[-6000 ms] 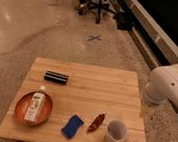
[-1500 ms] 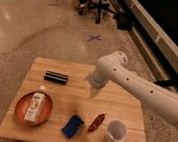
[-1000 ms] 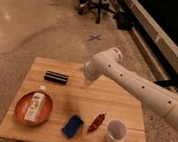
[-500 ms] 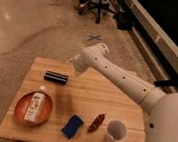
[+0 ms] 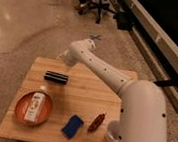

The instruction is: Push the eraser across the table

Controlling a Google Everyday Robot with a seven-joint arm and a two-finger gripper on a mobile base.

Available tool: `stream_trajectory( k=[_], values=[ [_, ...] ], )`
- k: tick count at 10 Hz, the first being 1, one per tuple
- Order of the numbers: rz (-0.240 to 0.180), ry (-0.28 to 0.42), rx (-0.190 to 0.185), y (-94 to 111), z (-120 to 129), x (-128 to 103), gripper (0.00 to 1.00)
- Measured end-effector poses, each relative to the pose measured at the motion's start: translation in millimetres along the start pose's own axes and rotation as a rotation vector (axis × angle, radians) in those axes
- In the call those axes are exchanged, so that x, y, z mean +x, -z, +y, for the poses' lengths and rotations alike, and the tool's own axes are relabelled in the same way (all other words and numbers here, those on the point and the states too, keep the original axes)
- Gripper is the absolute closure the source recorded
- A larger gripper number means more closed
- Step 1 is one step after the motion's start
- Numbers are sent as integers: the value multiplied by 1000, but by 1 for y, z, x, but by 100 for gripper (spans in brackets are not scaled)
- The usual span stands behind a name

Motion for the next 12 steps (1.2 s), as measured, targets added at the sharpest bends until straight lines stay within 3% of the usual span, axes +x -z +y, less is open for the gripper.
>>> stream_trajectory(
  k=[5,12],
  values=[
    [-93,69,28,-51,-52,-35,35],
    [-190,142,16,-102,-74,-80,35]
  ],
)
